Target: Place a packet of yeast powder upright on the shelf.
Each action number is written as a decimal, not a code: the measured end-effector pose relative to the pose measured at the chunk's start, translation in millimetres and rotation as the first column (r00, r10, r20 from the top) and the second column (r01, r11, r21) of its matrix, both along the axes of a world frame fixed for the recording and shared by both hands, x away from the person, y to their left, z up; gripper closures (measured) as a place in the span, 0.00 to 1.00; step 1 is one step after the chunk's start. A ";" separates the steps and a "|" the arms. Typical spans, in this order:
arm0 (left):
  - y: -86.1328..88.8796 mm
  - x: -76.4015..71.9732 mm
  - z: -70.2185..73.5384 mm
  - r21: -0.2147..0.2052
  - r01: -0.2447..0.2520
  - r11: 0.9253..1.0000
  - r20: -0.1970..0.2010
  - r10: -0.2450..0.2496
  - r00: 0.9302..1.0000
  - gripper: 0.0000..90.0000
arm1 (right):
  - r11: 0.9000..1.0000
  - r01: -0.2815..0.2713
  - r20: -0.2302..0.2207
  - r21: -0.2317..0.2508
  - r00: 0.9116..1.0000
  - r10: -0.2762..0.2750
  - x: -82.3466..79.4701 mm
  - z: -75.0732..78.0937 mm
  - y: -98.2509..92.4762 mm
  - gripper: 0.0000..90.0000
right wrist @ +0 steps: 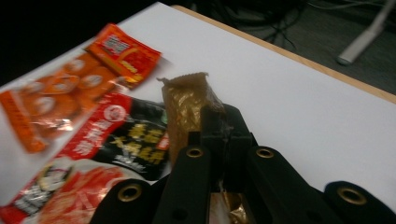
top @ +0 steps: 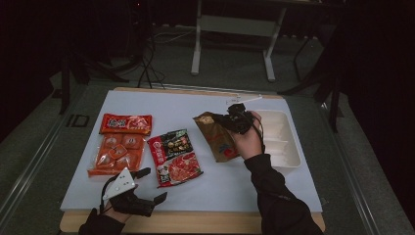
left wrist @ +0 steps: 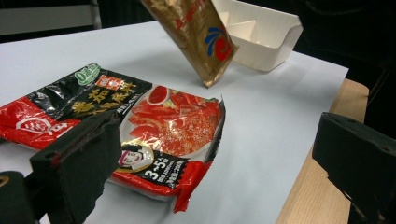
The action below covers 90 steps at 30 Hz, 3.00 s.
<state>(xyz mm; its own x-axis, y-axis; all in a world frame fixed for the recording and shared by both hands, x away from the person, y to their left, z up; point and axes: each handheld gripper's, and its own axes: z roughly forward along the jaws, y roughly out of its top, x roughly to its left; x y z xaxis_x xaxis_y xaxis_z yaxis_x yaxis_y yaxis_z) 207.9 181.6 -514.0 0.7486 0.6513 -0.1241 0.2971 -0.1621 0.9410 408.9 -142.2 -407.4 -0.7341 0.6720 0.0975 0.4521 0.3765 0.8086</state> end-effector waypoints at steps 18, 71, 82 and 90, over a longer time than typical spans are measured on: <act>-0.3 0.9 -0.2 -0.002 -0.013 1.000 0.000 0.013 1.000 0.02 | 0.992 -0.024 0.031 0.122 0.999 0.020 -6.2 45.1 -18.0 1.00; 12.7 -6.8 -2.6 0.002 -0.094 0.996 -0.008 0.094 0.996 0.02 | 0.937 0.290 0.037 0.194 0.952 -0.302 78.1 66.4 -139.1 1.00; 14.8 -8.0 -2.8 0.000 -0.098 0.995 -0.011 0.098 0.995 0.02 | 0.929 0.303 0.025 0.213 0.949 -0.315 91.8 44.9 -140.9 1.00; 13.9 -8.1 -2.8 0.002 -0.096 0.995 -0.011 0.096 0.995 0.02 | 0.924 0.330 -0.016 0.193 0.943 -0.333 92.7 32.1 -141.9 1.00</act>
<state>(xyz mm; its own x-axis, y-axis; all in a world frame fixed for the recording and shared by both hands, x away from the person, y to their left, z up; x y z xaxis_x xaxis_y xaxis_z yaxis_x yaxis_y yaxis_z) 199.8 195.5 -516.9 0.6812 0.7203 -0.1310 0.3213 -0.1333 0.9375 501.6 -284.1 -375.2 -0.4755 0.8471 0.2373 0.5103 0.0459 0.8588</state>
